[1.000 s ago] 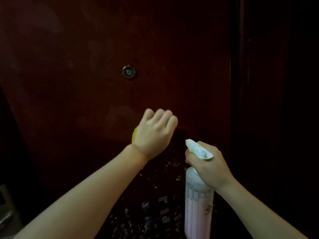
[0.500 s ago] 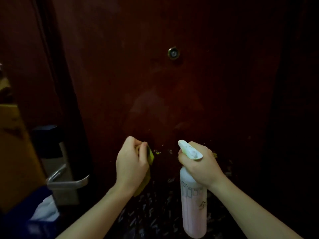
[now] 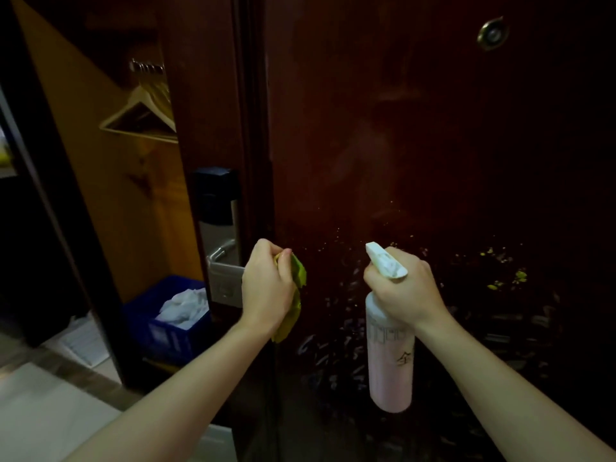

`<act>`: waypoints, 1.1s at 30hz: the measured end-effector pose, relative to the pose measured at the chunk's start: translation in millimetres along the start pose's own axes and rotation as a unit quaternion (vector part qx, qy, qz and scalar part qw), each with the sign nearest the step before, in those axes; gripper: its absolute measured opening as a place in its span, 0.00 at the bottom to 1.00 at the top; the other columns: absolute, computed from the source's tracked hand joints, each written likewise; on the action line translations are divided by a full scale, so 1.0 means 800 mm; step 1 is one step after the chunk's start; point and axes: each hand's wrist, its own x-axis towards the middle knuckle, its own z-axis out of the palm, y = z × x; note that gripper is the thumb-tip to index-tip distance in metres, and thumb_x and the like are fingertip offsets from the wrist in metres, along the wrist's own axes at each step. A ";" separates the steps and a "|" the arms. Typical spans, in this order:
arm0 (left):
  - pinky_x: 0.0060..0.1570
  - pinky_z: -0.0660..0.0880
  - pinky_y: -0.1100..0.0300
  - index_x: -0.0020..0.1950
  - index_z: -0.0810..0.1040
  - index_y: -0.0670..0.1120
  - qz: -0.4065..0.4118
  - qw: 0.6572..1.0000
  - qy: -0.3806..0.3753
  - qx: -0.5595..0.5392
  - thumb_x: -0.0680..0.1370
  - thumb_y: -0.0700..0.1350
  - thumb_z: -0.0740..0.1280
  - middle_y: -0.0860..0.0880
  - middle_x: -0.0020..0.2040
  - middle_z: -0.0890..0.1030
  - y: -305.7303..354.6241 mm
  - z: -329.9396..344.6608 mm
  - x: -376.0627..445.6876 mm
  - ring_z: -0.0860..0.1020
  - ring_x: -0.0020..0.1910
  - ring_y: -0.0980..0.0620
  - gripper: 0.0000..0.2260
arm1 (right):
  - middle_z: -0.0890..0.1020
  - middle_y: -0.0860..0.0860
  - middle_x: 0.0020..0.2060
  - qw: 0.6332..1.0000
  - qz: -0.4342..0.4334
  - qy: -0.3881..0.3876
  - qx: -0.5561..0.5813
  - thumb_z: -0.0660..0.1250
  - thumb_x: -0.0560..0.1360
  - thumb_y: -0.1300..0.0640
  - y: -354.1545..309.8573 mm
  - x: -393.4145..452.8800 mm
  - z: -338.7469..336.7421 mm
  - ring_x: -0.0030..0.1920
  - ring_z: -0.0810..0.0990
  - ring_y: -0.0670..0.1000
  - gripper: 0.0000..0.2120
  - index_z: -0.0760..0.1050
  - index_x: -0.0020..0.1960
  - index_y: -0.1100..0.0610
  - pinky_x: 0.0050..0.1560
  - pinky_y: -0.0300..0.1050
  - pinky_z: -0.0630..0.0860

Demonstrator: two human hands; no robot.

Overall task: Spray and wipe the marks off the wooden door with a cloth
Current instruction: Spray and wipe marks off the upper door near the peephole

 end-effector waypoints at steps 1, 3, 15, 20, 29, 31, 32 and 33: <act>0.33 0.66 0.68 0.40 0.66 0.56 0.003 1.000 -0.001 0.002 0.81 0.45 0.62 0.54 0.37 0.73 -0.001 -0.001 0.001 0.73 0.35 0.59 0.12 | 0.68 0.43 0.22 1.000 0.002 -0.006 0.000 0.62 0.66 0.50 -0.001 0.000 0.004 0.24 0.66 0.44 0.12 0.61 0.27 0.50 0.28 0.41 0.65; 0.33 0.67 0.68 0.41 0.66 0.55 0.006 1.000 -0.004 0.000 0.81 0.45 0.62 0.53 0.37 0.73 -0.002 -0.003 0.003 0.73 0.35 0.59 0.11 | 0.72 0.45 0.25 1.000 0.007 -0.019 -0.003 0.63 0.67 0.48 -0.004 -0.002 0.011 0.27 0.71 0.44 0.11 0.66 0.30 0.51 0.29 0.42 0.68; 0.36 0.73 0.59 0.45 0.71 0.45 0.029 1.000 -0.012 0.000 0.81 0.44 0.62 0.53 0.39 0.73 -0.001 0.008 0.006 0.74 0.37 0.57 0.05 | 0.75 0.48 0.28 1.000 0.015 -0.012 -0.019 0.65 0.71 0.52 -0.010 -0.010 0.038 0.30 0.74 0.48 0.11 0.69 0.33 0.54 0.32 0.48 0.73; 0.37 0.73 0.60 0.46 0.71 0.46 0.030 0.999 -0.014 -0.001 0.81 0.44 0.62 0.53 0.40 0.73 -0.001 0.014 0.014 0.74 0.37 0.57 0.05 | 0.71 0.45 0.25 1.000 0.013 0.009 -0.013 0.63 0.69 0.51 -0.009 -0.004 0.035 0.28 0.71 0.47 0.12 0.65 0.29 0.50 0.31 0.46 0.70; 0.35 0.67 0.66 0.44 0.69 0.49 0.042 0.998 0.037 -0.027 0.81 0.44 0.61 0.55 0.38 0.71 -0.003 0.021 0.021 0.72 0.36 0.59 0.06 | 0.77 0.46 0.29 1.000 0.004 0.013 -0.004 0.67 0.71 0.50 -0.008 -0.005 0.034 0.31 0.76 0.45 0.09 0.72 0.34 0.51 0.34 0.42 0.73; 0.35 0.67 0.65 0.44 0.68 0.48 0.039 0.997 0.061 -0.039 0.81 0.44 0.61 0.55 0.38 0.71 -0.002 0.021 0.025 0.72 0.36 0.58 0.07 | 0.73 0.45 0.27 1.000 -0.001 0.023 0.006 0.66 0.71 0.51 -0.007 -0.006 0.037 0.28 0.73 0.46 0.12 0.67 0.31 0.51 0.32 0.44 0.71; 0.35 0.68 0.65 0.44 0.68 0.48 0.038 0.996 0.073 -0.043 0.81 0.44 0.61 0.54 0.38 0.71 -0.001 0.022 0.028 0.72 0.36 0.58 0.06 | 0.71 0.44 0.25 1.000 -0.003 0.026 0.009 0.64 0.70 0.51 -0.007 -0.007 0.038 0.27 0.70 0.45 0.13 0.65 0.30 0.50 0.31 0.44 0.68; 0.35 0.67 0.65 0.44 0.68 0.47 0.039 0.995 0.085 -0.043 0.81 0.44 0.60 0.54 0.39 0.71 0.000 0.023 0.033 0.71 0.36 0.58 0.06 | 0.69 0.44 0.24 1.000 -0.004 0.028 0.010 0.63 0.70 0.51 -0.007 -0.008 0.039 0.26 0.68 0.45 0.14 0.62 0.29 0.50 0.30 0.43 0.67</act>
